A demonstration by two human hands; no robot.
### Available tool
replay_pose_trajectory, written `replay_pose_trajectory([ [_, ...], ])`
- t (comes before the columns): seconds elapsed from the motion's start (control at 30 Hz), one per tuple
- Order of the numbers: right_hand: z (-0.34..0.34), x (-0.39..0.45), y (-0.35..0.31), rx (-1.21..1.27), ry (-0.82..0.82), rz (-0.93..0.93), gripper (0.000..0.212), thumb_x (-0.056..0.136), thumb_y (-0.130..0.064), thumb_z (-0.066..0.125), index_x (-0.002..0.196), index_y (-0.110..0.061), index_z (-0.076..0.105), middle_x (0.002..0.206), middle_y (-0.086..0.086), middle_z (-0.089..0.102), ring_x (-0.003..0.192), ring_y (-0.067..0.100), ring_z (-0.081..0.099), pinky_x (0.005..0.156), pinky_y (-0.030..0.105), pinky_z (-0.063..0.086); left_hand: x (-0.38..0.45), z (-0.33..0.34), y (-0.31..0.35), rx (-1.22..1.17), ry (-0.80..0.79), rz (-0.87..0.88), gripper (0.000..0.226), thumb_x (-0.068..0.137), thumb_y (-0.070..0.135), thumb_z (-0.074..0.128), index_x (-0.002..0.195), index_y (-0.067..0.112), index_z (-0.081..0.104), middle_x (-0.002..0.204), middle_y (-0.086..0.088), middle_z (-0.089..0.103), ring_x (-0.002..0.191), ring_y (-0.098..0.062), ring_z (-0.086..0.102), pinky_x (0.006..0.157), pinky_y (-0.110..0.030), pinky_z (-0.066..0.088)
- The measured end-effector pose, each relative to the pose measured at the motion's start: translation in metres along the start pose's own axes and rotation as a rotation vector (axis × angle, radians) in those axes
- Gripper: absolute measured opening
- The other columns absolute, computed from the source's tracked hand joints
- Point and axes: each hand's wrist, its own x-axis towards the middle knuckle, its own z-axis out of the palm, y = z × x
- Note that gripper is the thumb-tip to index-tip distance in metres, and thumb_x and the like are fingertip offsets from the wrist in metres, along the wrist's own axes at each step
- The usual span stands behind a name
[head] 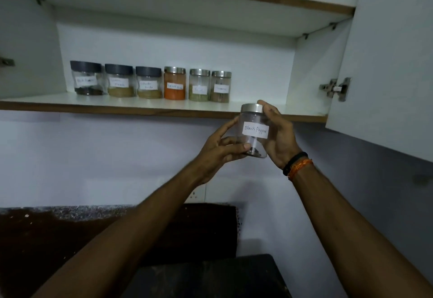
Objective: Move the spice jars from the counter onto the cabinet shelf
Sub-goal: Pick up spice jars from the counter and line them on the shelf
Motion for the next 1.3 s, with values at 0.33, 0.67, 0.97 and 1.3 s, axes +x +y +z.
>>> replay_pose_trajectory([
  [0.33,0.003,0.043,-0.047,-0.029,0.029,-0.101,0.047,0.097,-0.034,0.058,0.139,-0.012,0.053,0.121,0.009,0.065,0.111,0.031,0.065,0.093,0.053,0.055,0.057,0.008,0.06,0.11,-0.061,0.044,0.085,0.074,0.008,0.082,0.144,0.036,0.044,0.122,-0.022,0.068,0.114,-0.033,0.067,0.097,-0.048,0.056],
  [0.67,-0.004,0.065,-0.053,-0.018,0.105,-0.123,0.048,0.094,-0.037,0.059,0.134,-0.01,0.057,0.111,0.011,0.069,0.097,0.028,0.068,0.084,0.041,0.058,0.097,0.002,0.076,0.158,-0.11,0.016,0.058,0.081,0.027,0.081,0.134,0.028,0.056,0.119,-0.008,0.073,0.108,-0.034,0.07,0.094,-0.045,0.058],
  [0.97,-0.007,0.082,-0.047,-0.025,0.079,-0.144,0.047,0.098,-0.033,0.055,0.136,-0.005,0.052,0.132,0.022,0.061,0.114,0.04,0.062,0.1,0.058,0.05,0.143,0.005,0.104,0.332,-0.024,0.023,0.051,0.078,0.053,0.079,0.094,0.01,0.057,0.109,-0.012,0.075,0.092,-0.03,0.076,0.073,-0.038,0.061],
  [1.3,-0.017,0.101,-0.039,-0.106,0.042,-0.15,0.053,0.103,-0.048,0.039,0.133,-0.01,0.059,0.129,0.015,0.065,0.12,0.036,0.061,0.102,0.052,0.051,0.172,0.006,0.109,0.385,-0.036,-0.006,0.063,0.07,0.037,0.087,0.116,0.003,0.062,0.091,-0.005,0.076,0.078,-0.02,0.076,0.061,-0.028,0.057],
])
